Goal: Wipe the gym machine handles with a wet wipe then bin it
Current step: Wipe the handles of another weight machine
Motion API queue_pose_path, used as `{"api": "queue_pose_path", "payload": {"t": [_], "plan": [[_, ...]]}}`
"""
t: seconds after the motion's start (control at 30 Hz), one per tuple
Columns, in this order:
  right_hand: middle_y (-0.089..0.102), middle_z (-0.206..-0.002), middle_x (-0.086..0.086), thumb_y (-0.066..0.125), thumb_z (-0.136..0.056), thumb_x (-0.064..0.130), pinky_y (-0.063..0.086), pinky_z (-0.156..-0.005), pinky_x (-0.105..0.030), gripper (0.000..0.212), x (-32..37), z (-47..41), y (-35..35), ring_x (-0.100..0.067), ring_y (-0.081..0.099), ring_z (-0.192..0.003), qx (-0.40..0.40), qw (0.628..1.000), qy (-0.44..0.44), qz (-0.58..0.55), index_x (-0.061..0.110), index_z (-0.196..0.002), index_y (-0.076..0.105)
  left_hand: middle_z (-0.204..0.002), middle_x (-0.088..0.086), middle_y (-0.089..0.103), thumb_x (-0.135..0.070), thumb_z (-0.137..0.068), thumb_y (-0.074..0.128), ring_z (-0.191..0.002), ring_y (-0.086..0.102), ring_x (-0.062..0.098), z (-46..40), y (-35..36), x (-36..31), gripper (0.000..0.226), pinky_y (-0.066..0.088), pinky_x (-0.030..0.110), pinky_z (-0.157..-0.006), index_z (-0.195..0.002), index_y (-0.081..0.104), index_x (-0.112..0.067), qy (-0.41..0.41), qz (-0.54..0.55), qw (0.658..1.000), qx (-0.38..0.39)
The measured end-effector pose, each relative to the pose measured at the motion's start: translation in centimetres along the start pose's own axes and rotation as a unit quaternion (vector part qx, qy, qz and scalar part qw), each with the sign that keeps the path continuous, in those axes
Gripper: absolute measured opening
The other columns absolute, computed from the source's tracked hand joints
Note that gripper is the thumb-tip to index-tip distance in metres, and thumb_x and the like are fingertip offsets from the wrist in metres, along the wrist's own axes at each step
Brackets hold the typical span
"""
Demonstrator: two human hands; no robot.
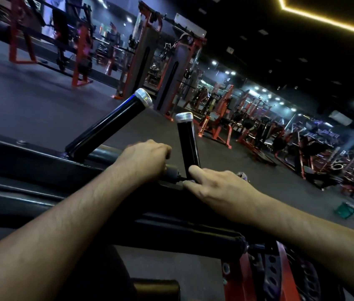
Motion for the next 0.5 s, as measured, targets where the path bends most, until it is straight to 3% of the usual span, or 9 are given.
{"api": "queue_pose_path", "payload": {"t": [0.07, 0.13, 0.23, 0.37, 0.5], "plan": [[0.023, -0.096, 0.006, 0.041, -0.099, 0.024, 0.047, -0.053, -0.034, 0.022, -0.5, 0.3, 0.0, -0.013, 0.038, -0.072, 0.013, 1.0, -0.006, -0.023, 0.018, -0.114, 0.056, -0.123, 0.007, 0.059, -0.036, -0.096, 0.057, -0.11, 0.06, 0.03, 0.0, 0.0, -0.1, 0.032, 0.041, 0.036, -0.082, -0.127, 0.058, -0.032, 0.002, 0.001, 1.0, -0.001], [0.029, -0.101, 0.006, 0.046, -0.1, 0.028, 0.05, -0.06, -0.033, 0.025, -1.4, 0.4, -0.3, -0.011, 0.044, -0.079, 0.002, 0.998, -0.034, -0.054, 0.023, -0.121, 0.058, -0.122, 0.006, 0.059, -0.034, -0.097, 0.057, -0.107, 0.061, 0.029, -0.1, 0.0, -0.1, 0.028, 0.041, 0.036, -0.08, -0.125, 0.058, -0.033, 0.003, -0.004, 1.0, -0.001], [0.048, -0.104, 0.004, 0.052, -0.101, 0.028, 0.052, -0.062, -0.03, 0.023, -3.4, 0.2, -1.4, -0.008, 0.051, -0.081, -0.128, 0.985, -0.015, -0.115, 0.024, -0.119, 0.067, -0.118, 0.006, 0.061, -0.032, -0.097, 0.054, -0.105, 0.061, 0.03, -0.2, 0.2, 0.0, 0.022, 0.042, 0.036, -0.079, -0.119, 0.06, -0.031, 0.006, -0.007, 1.0, -0.021], [0.067, -0.101, -0.004, 0.067, -0.096, 0.018, 0.056, -0.071, -0.029, 0.021, -5.9, -1.5, -2.5, -0.012, 0.064, -0.084, -0.371, 0.887, 0.145, -0.233, 0.011, -0.115, 0.073, -0.114, 0.008, 0.063, -0.033, -0.095, 0.052, -0.103, 0.063, 0.035, 0.1, 0.2, 0.1, 0.018, 0.04, 0.035, -0.076, -0.11, 0.062, -0.03, -0.002, -0.005, 0.998, -0.059], [0.071, -0.108, 0.0, 0.068, -0.09, 0.0, 0.055, -0.086, -0.025, 0.027, -6.0, -4.4, -1.3, -0.006, 0.065, -0.1, -0.441, 0.805, 0.221, -0.329, 0.011, -0.113, 0.074, -0.11, 0.007, 0.066, -0.033, -0.093, 0.051, -0.1, 0.063, 0.037, -0.1, 0.5, 0.1, 0.014, 0.044, 0.037, -0.075, -0.104, 0.058, -0.028, 0.004, -0.019, 0.998, -0.068]]}}
Point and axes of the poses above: each hand's wrist, its own z-axis away from the middle knuckle, its own y-axis out of the palm, x = y × z, the point moved 2 cm from there along -z, towards the middle knuckle
